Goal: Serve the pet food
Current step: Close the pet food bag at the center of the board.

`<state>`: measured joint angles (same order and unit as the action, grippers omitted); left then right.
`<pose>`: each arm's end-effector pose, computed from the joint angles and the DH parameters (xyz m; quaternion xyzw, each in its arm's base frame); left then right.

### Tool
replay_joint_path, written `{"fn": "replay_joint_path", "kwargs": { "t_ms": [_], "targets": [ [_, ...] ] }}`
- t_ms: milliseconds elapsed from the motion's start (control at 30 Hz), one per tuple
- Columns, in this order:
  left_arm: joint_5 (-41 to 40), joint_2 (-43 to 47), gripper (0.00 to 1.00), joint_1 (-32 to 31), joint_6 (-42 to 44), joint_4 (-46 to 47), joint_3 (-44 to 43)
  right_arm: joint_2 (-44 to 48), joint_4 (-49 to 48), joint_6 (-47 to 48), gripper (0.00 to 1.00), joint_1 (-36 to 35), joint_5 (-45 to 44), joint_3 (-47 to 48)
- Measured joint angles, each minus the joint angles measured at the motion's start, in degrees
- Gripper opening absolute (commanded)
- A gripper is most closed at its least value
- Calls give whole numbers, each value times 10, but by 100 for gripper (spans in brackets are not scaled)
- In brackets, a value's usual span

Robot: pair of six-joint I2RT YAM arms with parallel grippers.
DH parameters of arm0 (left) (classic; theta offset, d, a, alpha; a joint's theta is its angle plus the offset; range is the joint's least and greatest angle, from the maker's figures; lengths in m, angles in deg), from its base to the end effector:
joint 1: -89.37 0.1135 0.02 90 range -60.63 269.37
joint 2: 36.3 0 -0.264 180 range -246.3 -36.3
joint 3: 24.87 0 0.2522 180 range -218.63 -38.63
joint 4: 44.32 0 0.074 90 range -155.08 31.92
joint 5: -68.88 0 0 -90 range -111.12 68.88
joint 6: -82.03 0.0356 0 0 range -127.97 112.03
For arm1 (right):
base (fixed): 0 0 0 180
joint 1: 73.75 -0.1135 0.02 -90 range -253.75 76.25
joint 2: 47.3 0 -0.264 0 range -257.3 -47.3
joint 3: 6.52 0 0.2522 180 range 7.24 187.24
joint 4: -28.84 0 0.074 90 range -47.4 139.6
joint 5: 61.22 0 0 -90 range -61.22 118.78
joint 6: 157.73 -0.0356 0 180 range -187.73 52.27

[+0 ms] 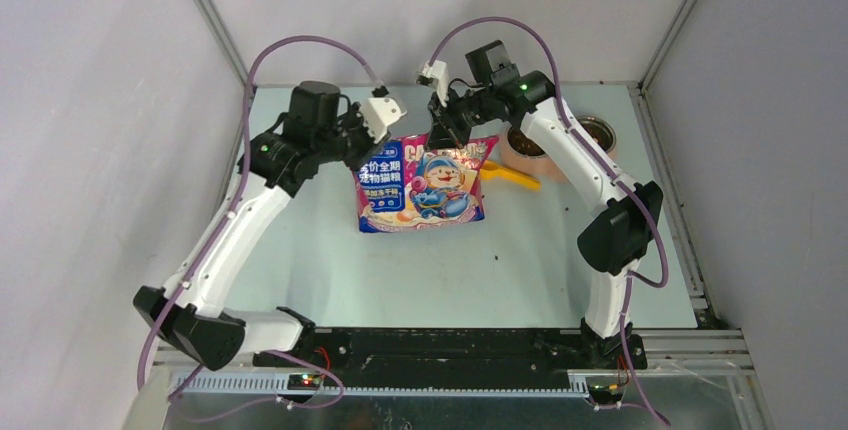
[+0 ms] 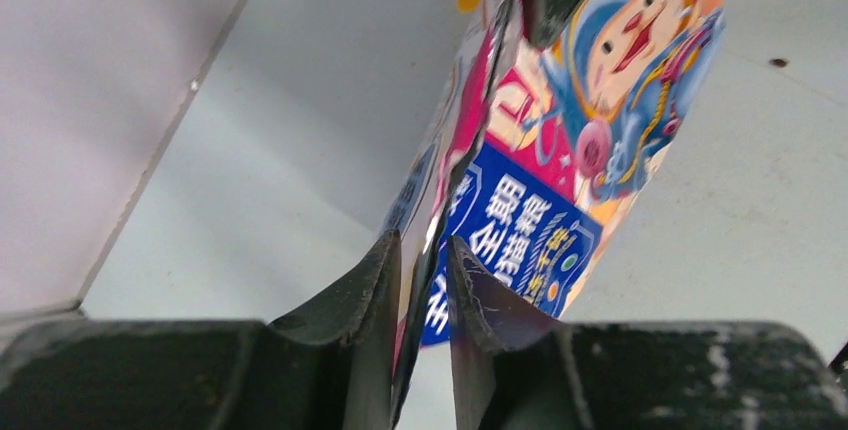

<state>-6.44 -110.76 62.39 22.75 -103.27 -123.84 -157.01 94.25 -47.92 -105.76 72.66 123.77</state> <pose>0.2349 -0.1297 0.4111 0.4756 0.7399 -0.0979 0.4657 0.3395 0.2413 0.3804 -0.5033 0.7077 0.3809 0.3176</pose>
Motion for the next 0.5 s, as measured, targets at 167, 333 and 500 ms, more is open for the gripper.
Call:
{"fn": "replay_joint_path", "kwargs": {
  "t_ms": [167, 333, 500],
  "targets": [
    [-17, 24, 25, 19, 14, -10, 18, 0, -1, -4, 0, 1, 2, 0],
    [-28, 19, 13, 25, 23, -15, 35, 0, -2, -8, 0, 1, 3, 1],
    [-35, 18, 0, 26, 28, -12, 39, -1, -2, -12, 4, 0, 5, 2]
  ]
}}
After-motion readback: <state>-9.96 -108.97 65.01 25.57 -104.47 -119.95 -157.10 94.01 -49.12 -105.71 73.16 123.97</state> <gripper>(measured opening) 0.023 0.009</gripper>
